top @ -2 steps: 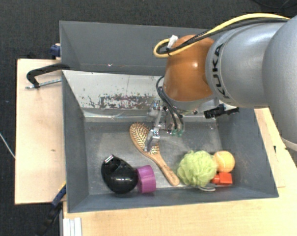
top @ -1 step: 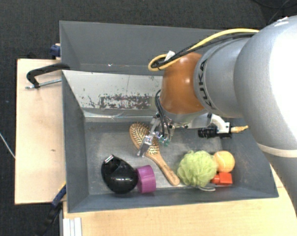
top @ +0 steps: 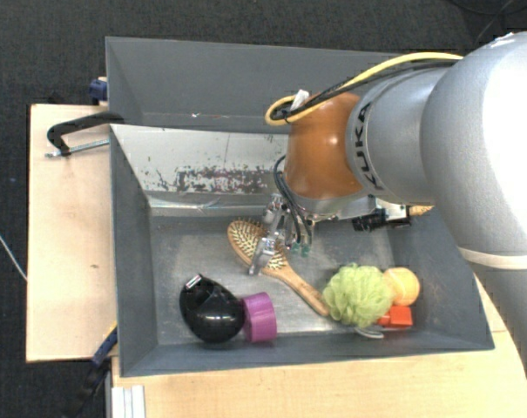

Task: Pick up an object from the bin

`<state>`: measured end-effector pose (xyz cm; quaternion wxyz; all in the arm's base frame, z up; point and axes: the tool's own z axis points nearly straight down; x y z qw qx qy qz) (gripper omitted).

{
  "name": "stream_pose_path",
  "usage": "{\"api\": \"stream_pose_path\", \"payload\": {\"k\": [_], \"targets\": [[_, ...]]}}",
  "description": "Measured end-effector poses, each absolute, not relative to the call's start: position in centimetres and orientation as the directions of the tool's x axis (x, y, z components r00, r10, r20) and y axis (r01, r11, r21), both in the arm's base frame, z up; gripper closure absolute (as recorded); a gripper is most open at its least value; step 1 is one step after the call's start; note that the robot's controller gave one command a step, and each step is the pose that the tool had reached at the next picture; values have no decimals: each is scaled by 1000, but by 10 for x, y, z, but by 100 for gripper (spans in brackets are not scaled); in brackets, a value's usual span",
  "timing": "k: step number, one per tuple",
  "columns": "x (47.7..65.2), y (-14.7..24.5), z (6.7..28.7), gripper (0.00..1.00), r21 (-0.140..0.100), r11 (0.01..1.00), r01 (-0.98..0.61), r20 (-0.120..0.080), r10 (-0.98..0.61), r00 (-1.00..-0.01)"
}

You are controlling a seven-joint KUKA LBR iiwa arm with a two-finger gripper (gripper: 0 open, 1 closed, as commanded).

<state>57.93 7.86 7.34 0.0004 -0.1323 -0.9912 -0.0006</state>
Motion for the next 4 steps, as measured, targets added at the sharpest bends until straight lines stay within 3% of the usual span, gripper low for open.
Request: {"api": "stream_pose_path", "payload": {"k": [2, 4], "targets": [[578, 78, 78, 100, 0, 965, 263, 3, 263, -965], [579, 79, 114, 100, 3, 965, 262, -3, 262, -965]]}}
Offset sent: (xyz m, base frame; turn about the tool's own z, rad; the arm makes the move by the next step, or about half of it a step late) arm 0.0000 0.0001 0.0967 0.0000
